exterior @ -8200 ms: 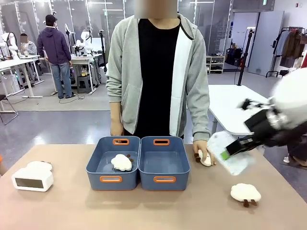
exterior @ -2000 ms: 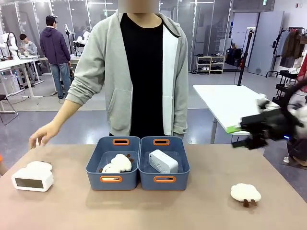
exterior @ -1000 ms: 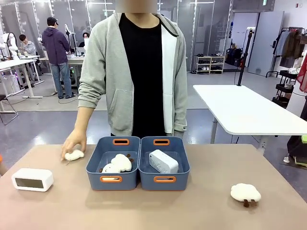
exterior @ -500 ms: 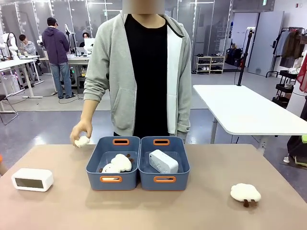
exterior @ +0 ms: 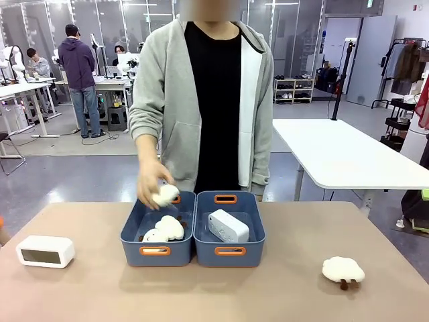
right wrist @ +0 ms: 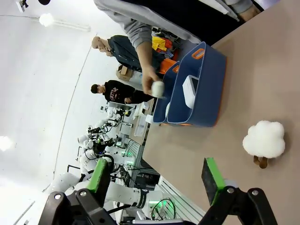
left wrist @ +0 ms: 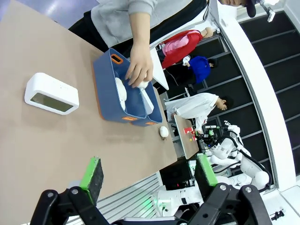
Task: Sort the digital clocks into the basket.
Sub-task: Pick up the Digital clock from the table and place it into the empty Plastic storage basket.
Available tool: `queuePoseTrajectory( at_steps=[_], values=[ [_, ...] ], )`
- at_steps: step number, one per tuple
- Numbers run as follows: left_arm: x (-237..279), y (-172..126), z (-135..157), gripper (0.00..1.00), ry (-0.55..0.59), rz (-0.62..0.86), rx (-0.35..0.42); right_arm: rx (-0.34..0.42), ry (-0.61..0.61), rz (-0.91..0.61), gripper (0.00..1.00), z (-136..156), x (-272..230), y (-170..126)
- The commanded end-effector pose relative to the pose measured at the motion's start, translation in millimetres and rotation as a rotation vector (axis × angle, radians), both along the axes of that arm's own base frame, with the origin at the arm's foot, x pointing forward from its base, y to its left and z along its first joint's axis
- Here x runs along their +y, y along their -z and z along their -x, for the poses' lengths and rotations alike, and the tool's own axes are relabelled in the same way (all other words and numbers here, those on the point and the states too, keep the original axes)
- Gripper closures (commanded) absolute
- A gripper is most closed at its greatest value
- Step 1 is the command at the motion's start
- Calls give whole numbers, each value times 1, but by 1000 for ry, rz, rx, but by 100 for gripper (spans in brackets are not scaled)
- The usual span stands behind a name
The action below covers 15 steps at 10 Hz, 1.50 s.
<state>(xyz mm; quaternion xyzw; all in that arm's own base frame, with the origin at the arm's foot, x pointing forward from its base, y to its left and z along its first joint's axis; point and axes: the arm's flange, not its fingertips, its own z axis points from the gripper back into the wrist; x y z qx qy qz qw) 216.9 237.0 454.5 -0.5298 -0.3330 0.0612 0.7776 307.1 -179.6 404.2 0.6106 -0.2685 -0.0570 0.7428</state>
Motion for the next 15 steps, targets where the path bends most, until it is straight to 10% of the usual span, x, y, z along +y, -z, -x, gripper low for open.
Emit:
queuePoseTrajectory(
  at_steps=[1,6,10,14,15],
  values=[
    [-19,-19,-23,0,93,-110,-23,-3,-8,5,0,2,1,-3],
    [-161,-47,-136,0,770,-1298,-134,-3,-8,5,0,2,1,-3],
    [-217,-28,-160,0,1066,-1792,-238,-3,-8,5,0,2,1,-3],
    [-224,-25,-166,0,986,-1806,-398,-3,-8,5,0,2,1,-3],
    [-237,-24,-174,0,1130,-1678,-135,-3,-8,5,0,2,1,-3]
  ],
)
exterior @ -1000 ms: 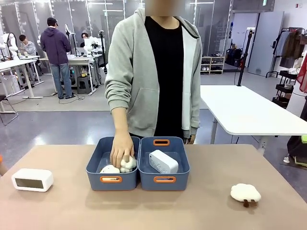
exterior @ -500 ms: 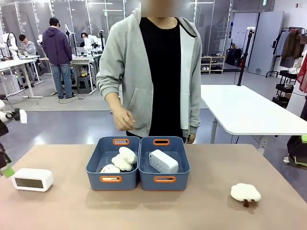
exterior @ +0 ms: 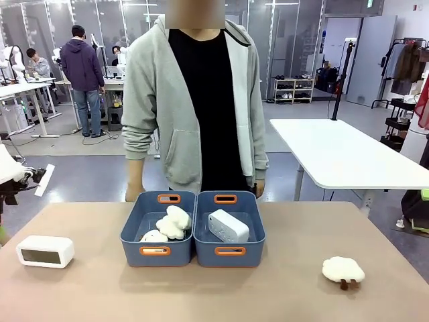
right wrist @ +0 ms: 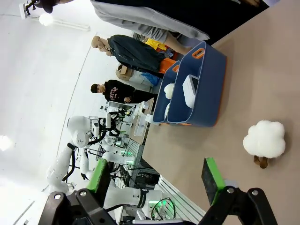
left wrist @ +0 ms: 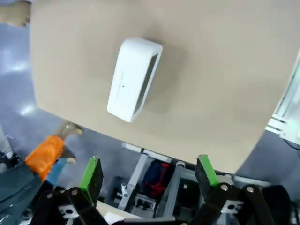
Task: Sort the digital clocks into the basket.
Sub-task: Pick up the Digital clock from the table and place it into the empty Plastic storage basket.
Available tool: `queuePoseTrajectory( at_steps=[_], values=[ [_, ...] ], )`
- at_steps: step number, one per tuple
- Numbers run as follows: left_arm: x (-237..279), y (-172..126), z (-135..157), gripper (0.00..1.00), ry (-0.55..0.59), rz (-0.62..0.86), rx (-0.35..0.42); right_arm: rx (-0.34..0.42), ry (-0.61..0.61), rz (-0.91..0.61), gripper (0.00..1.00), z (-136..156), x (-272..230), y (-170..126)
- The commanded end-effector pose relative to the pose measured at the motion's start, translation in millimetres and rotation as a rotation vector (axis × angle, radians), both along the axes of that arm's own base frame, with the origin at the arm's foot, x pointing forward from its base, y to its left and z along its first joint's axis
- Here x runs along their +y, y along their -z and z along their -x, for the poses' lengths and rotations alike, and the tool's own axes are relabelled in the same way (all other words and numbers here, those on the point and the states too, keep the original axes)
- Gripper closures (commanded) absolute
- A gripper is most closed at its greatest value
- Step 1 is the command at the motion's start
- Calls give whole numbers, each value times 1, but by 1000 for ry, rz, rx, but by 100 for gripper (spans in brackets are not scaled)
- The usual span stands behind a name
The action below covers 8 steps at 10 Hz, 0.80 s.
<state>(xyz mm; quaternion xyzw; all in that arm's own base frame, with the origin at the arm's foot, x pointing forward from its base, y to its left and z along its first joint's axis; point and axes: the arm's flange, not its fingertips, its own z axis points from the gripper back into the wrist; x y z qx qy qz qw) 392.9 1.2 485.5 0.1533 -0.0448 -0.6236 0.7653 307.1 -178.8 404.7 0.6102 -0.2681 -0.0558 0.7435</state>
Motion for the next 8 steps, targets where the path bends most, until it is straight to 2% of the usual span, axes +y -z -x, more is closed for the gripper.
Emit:
queuePoseTrajectory(
  at_steps=[1,2,3,5,7,8],
  values=[
    [-1,7,3,0,-78,44,105,-3,-6,3,0,3,0,-3],
    [0,0,0,0,0,0,0,-3,-6,3,0,3,0,-3],
    [14,-2,1,0,111,3,7,-3,-6,3,0,3,0,-3],
    [31,15,-17,0,146,110,71,-3,-6,3,0,3,0,-3],
    [41,38,-30,0,234,240,135,-3,-6,3,0,3,0,-3],
    [46,49,-36,0,226,251,134,-3,-6,3,0,3,0,-3]
  ],
)
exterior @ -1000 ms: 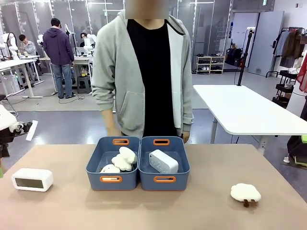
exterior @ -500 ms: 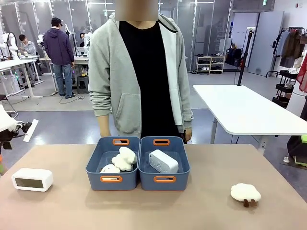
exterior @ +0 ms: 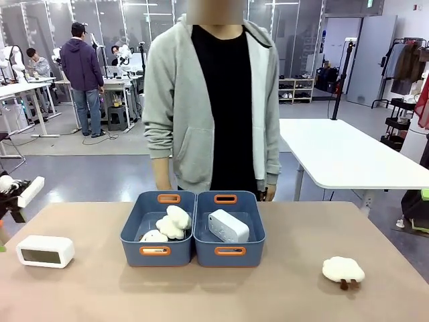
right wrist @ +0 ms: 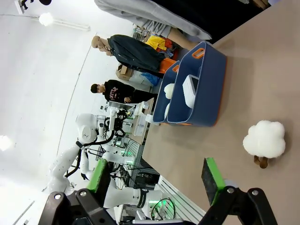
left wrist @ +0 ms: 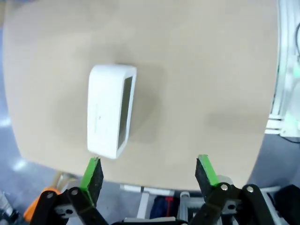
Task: Sort the digital clocks into the basket.
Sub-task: Pick up the Digital clock from the table and place it into the empty Plastic storage basket.
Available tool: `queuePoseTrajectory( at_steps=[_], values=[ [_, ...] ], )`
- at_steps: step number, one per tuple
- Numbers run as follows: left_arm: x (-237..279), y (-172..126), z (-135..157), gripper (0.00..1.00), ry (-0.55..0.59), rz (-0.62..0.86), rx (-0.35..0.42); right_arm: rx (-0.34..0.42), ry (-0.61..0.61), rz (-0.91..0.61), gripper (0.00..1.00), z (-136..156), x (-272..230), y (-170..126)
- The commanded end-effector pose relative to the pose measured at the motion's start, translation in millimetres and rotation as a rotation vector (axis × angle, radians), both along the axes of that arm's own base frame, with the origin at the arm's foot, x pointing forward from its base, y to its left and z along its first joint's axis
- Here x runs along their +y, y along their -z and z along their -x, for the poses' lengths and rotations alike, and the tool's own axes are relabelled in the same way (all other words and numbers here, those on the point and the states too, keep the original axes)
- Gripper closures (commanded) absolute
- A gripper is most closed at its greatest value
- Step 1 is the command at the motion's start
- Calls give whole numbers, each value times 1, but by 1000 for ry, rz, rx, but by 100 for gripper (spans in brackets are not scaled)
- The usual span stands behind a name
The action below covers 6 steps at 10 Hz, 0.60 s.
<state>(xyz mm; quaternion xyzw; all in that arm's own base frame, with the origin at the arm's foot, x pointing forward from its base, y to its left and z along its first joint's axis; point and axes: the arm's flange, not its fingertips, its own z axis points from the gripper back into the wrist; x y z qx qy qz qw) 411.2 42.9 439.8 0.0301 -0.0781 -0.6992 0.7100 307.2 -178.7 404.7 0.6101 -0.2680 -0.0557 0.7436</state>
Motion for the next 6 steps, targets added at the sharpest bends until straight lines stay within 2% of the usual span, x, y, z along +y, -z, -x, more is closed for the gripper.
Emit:
queuePoseTrajectory(
  at_steps=[1,3,5,6],
  values=[
    [6,13,-26,0,18,21,-30,-3,-5,3,0,3,0,-3],
    [3,34,-53,0,32,25,-38,-3,-5,3,0,3,0,-3],
    [-1,51,-74,0,38,9,21,-3,-5,3,0,3,0,-3],
    [-4,60,-89,0,50,6,-3,-3,-5,3,0,3,0,-3]
  ],
)
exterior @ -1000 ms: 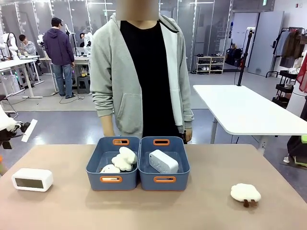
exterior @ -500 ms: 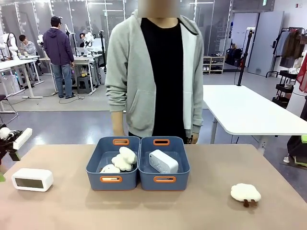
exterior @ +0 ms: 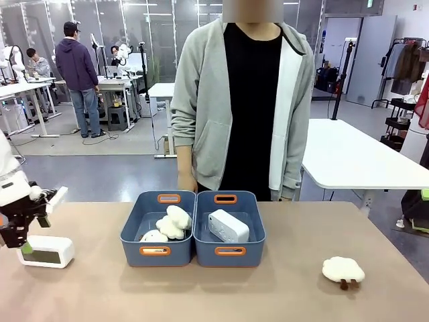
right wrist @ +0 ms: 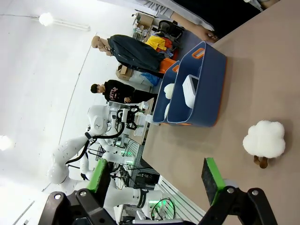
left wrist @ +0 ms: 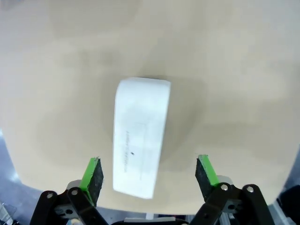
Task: Sort the digital clocks into the basket.
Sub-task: Pick up the Digital clock from the table and place it into the empty Plastic storage basket.
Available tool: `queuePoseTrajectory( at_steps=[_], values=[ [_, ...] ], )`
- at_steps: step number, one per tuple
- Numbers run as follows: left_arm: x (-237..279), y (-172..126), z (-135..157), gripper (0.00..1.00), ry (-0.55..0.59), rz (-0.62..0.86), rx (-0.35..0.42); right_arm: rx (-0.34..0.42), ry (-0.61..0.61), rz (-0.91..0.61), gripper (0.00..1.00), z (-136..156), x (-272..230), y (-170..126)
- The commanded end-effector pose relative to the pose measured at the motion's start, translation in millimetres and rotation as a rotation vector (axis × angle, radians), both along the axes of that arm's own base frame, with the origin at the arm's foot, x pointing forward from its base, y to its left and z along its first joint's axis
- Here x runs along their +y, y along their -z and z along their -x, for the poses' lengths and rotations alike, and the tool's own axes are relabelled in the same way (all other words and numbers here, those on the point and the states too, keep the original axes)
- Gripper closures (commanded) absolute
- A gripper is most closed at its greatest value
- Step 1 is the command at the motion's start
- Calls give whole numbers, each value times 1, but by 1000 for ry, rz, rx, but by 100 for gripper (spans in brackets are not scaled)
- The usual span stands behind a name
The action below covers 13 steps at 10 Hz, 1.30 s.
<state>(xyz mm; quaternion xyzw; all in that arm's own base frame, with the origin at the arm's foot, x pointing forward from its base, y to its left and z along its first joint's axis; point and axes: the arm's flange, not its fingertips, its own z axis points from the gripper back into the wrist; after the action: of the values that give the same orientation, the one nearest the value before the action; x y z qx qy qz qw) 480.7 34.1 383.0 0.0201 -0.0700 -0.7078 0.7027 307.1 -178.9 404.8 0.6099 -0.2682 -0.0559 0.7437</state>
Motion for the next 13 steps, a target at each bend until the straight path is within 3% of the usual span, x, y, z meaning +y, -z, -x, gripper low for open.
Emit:
queuePoseTrajectory(
  at_steps=[1,6,7,8,9,10,13],
  values=[
    [4,8,-26,0,34,6,-36,-3,-6,3,0,2,0,-3],
    [-15,47,-44,0,85,-57,61,-3,-6,3,0,2,0,-3],
    [-14,54,-44,24,83,-71,82,-3,-6,3,0,2,0,-3],
    [-13,59,-42,60,72,-79,103,-3,-6,3,0,2,0,-3],
    [-11,63,-43,84,74,-87,109,-3,-6,3,0,2,0,-3],
    [-9,64,-42,100,62,-86,118,-3,-6,3,0,2,0,-3],
    [-5,50,-35,96,13,-55,115,-3,-6,3,0,2,0,-3]
  ],
)
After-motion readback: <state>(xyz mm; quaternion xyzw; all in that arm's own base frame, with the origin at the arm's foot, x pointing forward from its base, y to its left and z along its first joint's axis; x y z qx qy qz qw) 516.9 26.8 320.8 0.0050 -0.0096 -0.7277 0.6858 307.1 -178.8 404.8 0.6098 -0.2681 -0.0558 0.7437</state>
